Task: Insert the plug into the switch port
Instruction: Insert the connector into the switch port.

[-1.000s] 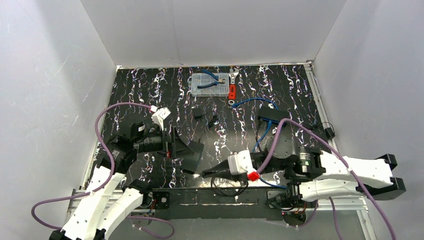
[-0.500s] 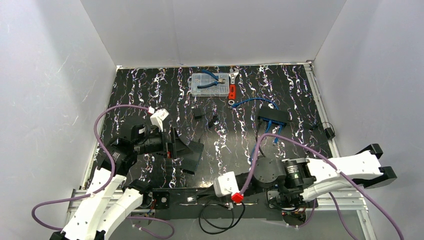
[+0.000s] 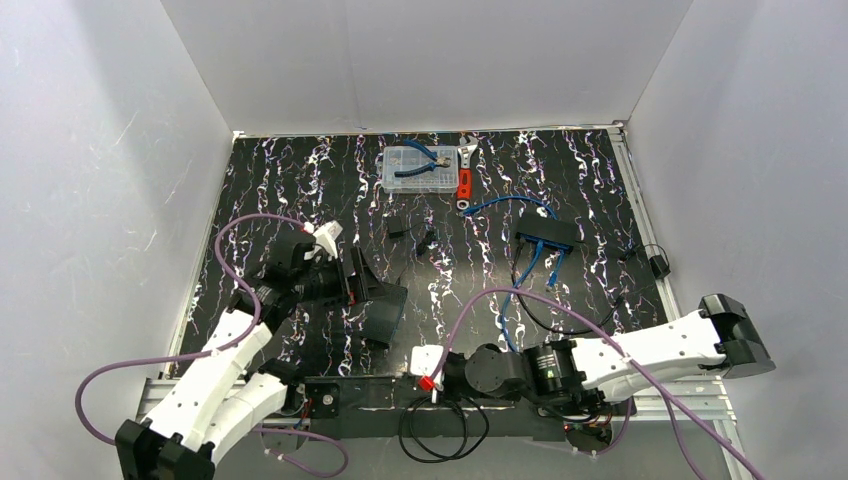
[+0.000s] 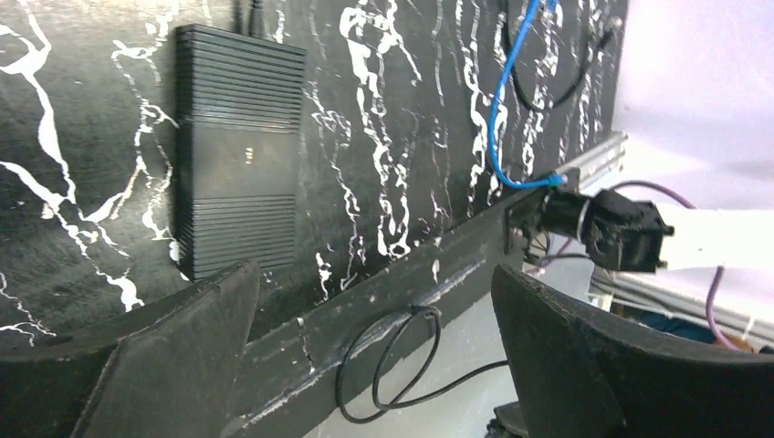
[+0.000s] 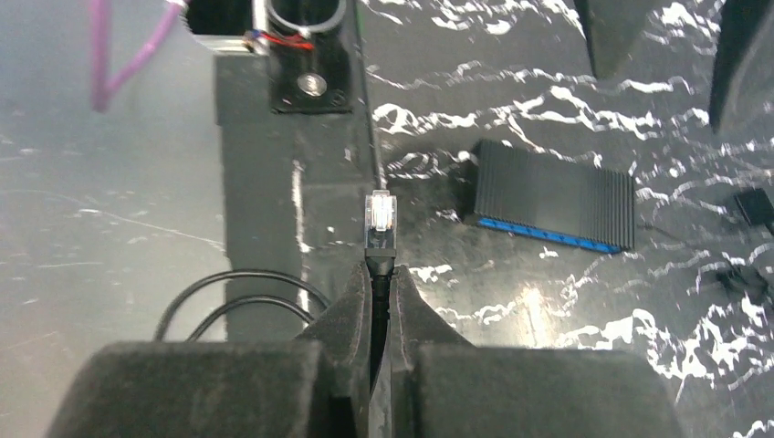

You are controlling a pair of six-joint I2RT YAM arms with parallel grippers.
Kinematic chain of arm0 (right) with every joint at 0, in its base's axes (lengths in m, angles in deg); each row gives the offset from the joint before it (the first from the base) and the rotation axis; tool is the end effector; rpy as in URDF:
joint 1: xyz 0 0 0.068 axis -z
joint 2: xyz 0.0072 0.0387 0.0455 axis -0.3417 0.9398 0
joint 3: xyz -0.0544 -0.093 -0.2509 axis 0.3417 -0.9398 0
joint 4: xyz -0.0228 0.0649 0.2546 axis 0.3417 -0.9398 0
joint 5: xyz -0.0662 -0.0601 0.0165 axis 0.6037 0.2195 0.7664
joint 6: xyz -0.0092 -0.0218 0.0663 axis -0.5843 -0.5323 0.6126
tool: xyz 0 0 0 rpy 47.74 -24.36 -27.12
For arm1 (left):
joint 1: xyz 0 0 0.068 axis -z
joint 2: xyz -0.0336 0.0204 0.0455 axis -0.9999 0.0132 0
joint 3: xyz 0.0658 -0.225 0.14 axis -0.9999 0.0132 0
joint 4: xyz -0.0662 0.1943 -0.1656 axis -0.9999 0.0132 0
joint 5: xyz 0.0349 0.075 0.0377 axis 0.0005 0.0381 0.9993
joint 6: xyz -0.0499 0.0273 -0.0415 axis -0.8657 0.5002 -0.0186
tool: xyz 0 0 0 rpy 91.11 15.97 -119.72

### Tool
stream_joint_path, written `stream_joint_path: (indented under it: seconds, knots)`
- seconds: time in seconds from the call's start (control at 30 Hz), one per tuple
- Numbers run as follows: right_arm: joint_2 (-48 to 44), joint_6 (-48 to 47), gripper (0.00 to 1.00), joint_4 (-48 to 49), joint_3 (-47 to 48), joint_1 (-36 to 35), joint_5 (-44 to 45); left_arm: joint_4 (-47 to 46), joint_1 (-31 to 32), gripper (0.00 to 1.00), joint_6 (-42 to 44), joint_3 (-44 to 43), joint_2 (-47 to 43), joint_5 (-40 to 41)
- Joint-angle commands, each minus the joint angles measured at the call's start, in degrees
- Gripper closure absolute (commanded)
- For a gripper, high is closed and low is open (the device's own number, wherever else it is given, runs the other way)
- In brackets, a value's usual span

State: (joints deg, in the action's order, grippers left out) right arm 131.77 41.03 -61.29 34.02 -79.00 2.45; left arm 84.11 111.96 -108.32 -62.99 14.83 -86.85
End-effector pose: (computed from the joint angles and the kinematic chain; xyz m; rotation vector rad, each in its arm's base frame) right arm -0.0214 0.2613 0.2657 -1.3652 1.4122 0.7997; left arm 0.1659 -0.0970 0.2623 -0.0126 2.3744 -1.0412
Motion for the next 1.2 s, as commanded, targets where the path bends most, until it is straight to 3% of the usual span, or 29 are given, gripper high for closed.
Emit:
stream_joint_path:
  seconds: [0.0,0.37,0.7,1.17]
  knots:
    - [1.5,1.0,0.99,7.5,-3.5,4.2,3.9,-5.7,-0.1,0.02,-4.6,3.0,1.3,7.4]
    - [12.1,-1.9,0.99,18.1,-8.4,12.2,3.0,-16.4,-0.1,0.02,-8.5,11.1,5.0,16.9]
    - [22.2,-2.1,0.99,26.2,-8.6,15.5,0.2,-20.8,-0.1,0.02,-8.7,13.3,14.0,8.3]
    - [27.4,-1.3,0.99,27.6,-6.4,17.0,-2.1,-15.6,-0.1,0.1,-8.1,15.0,12.8,2.9]
